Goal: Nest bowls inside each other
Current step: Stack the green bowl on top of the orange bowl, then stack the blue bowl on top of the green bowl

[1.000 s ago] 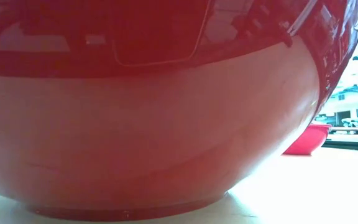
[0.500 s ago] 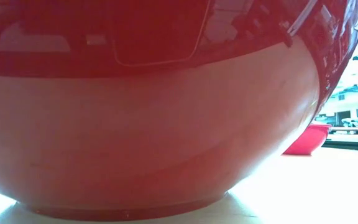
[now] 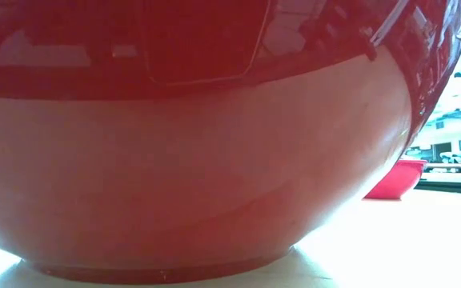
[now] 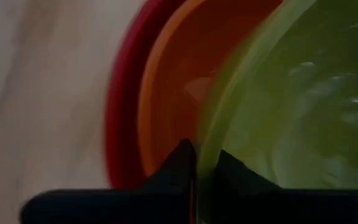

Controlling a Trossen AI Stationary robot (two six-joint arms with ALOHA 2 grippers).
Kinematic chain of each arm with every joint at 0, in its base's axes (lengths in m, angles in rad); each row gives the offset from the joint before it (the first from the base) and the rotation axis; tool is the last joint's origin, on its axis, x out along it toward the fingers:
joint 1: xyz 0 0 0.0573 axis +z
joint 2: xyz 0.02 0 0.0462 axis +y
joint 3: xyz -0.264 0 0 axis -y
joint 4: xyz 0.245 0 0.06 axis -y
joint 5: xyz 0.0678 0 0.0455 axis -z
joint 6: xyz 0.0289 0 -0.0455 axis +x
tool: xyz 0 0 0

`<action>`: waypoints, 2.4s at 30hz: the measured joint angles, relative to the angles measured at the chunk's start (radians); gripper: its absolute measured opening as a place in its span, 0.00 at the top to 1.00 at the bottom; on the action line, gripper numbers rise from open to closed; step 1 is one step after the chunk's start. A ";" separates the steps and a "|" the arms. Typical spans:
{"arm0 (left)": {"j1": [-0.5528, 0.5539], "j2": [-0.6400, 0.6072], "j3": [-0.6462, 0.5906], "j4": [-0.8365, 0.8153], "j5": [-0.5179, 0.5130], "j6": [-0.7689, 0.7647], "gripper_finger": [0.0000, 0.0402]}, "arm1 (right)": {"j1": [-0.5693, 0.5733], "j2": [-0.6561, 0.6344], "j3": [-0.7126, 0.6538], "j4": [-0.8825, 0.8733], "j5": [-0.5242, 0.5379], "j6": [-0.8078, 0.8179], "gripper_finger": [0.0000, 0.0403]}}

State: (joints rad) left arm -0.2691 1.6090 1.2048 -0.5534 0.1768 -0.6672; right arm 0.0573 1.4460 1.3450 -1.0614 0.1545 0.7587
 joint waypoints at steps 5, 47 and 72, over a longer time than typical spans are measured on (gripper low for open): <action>0.001 0.033 0.021 0.043 0.000 0.009 0.71 | -0.001 -0.046 -0.078 0.042 -0.018 0.051 0.60; 0.602 -0.271 -0.412 0.020 -0.508 1.125 0.41 | 0.005 -0.058 -0.085 0.231 0.035 0.079 0.60; 0.613 -0.124 -0.326 -0.111 -0.569 1.023 0.96 | 0.003 -0.058 -0.085 0.237 0.031 0.047 0.60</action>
State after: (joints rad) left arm 0.3439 1.4845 0.8792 -0.6645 -0.3926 0.3559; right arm 0.0603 1.3884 1.2598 -0.8244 0.1860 0.8062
